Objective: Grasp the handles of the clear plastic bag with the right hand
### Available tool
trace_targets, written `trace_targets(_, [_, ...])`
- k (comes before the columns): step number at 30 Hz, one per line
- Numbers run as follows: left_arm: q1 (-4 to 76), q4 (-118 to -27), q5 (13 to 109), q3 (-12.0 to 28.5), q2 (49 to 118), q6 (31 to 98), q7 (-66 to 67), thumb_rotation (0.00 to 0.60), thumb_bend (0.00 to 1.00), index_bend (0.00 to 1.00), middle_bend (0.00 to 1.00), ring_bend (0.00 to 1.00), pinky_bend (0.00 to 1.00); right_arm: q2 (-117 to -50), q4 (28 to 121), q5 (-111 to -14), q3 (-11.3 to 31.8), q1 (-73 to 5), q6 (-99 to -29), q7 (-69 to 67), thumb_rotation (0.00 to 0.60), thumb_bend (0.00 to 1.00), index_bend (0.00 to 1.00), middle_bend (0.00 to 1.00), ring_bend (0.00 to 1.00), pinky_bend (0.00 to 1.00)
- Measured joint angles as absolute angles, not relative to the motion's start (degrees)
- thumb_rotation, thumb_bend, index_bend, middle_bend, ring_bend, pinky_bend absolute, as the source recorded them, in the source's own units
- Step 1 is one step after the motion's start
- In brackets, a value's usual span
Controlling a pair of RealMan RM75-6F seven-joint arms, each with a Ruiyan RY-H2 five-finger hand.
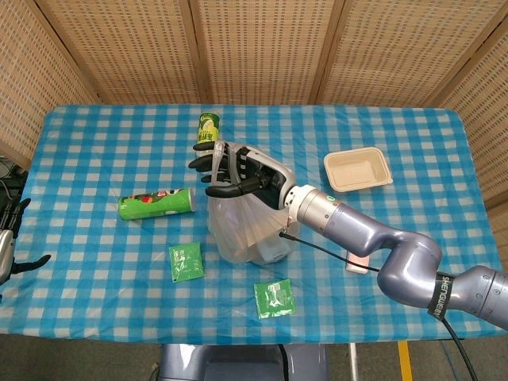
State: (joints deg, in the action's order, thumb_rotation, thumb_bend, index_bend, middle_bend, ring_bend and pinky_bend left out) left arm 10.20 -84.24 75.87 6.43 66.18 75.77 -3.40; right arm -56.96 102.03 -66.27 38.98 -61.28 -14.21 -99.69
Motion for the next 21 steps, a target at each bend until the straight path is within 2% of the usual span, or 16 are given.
trace_targets(2, [10.2,-84.1,75.8,6.4,66.2,75.7,-3.3,0.6,0.0,0.0,0.0,0.0,0.0,-57.2,101.9,-65.2,39.8,-61.3,-13.1,-98.7,0.6,0.0,0.32,0.47,0.33,0.62])
trace_targets(9, [10.3,-84.0,75.6,6.5,66.3,75.6,-3.3,0.6,0.0,0.0,0.0,0.0,0.0,-58.1,101.0,-60.9,41.3,-61.0,-10.9,-94.7,0.6,0.0,0.35,0.52,0.38,0.65])
trace_targets(12, [10.3,-83.9,75.5,6.5,66.4,75.4,-3.3,0.6,0.0,0.0,0.0,0.0,0.0,-58.5,100.6,-58.9,41.9,-60.6,-10.0,-92.8,0.6,0.0,0.39,0.54,0.4,0.7])
trace_targets(15, [10.4,-83.8,75.3,6.5,66.4,75.3,-3.2,0.6,0.0,0.0,0.0,0.0,0.0,-58.9,100.3,-56.9,42.7,-60.1,-9.3,-90.7,0.6,0.0,0.47,0.61,0.47,0.76])
trace_targets(18, [10.4,-83.8,75.3,6.5,66.5,75.2,-3.1,0.6,0.0,0.0,0.0,0.0,0.0,-59.3,99.9,-55.7,43.3,-59.6,-8.7,-88.4,0.6,0.01,0.61,0.7,0.57,0.9])
trace_targets(21, [10.4,-83.9,75.1,6.5,66.5,75.1,-2.9,0.6,0.0,0.0,0.0,0.0,0.0,-59.7,99.6,-54.8,43.4,-59.2,-8.7,-86.0,0.6,0.13,0.72,0.77,0.65,0.99])
